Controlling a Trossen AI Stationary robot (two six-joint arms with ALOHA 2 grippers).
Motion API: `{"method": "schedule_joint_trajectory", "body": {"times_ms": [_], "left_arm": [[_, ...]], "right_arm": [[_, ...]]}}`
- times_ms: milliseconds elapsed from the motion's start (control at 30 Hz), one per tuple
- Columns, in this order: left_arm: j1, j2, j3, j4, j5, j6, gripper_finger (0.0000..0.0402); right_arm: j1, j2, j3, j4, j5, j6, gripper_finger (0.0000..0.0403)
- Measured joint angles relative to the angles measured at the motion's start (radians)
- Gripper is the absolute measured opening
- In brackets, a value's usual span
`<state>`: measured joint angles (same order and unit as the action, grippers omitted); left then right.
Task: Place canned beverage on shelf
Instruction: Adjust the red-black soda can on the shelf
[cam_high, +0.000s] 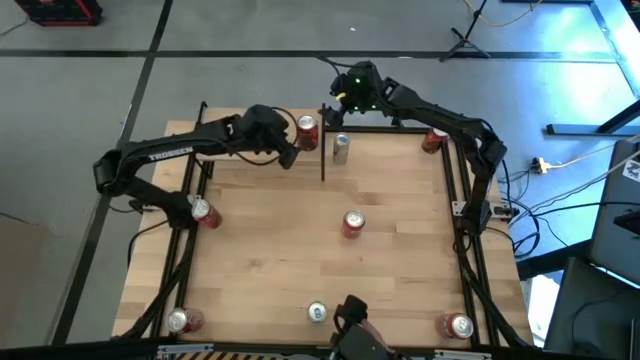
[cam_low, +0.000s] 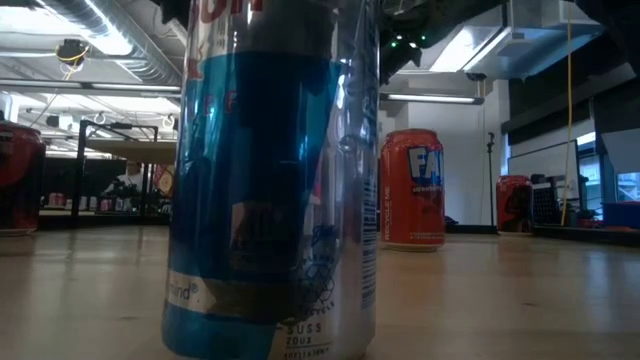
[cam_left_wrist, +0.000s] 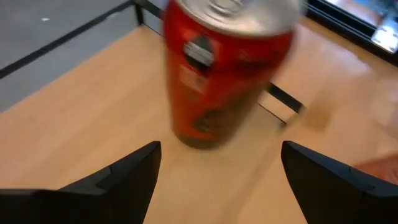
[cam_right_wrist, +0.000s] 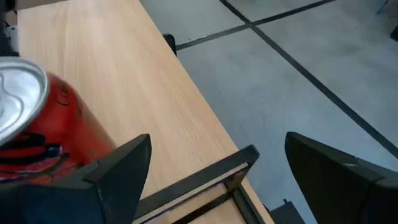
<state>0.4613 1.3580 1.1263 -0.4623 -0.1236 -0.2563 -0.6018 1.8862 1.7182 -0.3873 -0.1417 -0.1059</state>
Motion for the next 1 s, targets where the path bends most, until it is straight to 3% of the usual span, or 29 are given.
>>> {"method": "schedule_joint_trajectory", "body": {"times_ms": [333, 700, 1000], "left_arm": [[0.035, 0.019, 0.0, 0.056, -0.08, -0.048, 0.0322], [0.041, 0.015, 0.0, 0.04, -0.153, -0.049, 0.0322], [0.075, 0.016, 0.0, 0.052, -0.155, -0.048, 0.0322]], "right_arm": [[0.053, 0.0, 0.0, 0.028, -0.003, -0.051, 0.0356], [0.072, -0.005, 0.003, -0.07, 0.02, -0.055, 0.0356], [0.079, -0.018, 0.001, -0.102, 0.02, -0.056, 0.0356]]}}
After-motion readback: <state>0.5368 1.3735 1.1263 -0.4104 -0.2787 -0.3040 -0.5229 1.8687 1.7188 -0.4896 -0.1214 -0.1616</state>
